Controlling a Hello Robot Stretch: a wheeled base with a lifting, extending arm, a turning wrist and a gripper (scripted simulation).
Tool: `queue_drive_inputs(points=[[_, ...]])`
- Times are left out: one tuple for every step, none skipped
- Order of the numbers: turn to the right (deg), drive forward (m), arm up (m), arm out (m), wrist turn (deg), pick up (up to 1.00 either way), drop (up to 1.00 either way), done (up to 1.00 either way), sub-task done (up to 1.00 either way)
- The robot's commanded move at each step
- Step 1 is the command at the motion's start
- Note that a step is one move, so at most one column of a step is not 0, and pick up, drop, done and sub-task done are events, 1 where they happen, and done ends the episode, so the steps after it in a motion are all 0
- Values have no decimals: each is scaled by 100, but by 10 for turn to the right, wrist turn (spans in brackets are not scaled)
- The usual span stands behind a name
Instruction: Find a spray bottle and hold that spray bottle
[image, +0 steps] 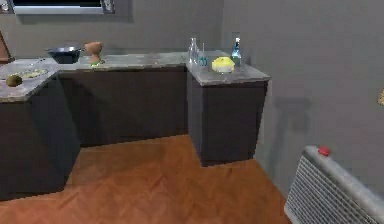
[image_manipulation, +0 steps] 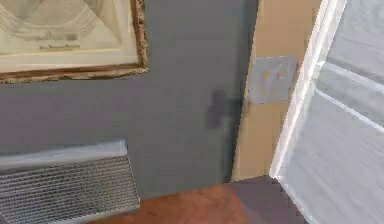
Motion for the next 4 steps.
queue_drive_inputs(points=[[0, 100, 0, 0, 0, 0, 0, 0, 0], [-90, 0, 0, 0, 0, 0, 0, 0, 0], [-30, 0, 0, 0, 0, 0, 0, 0, 0], [0, 25, 0, 0, 0, 0, 0, 0, 0]])
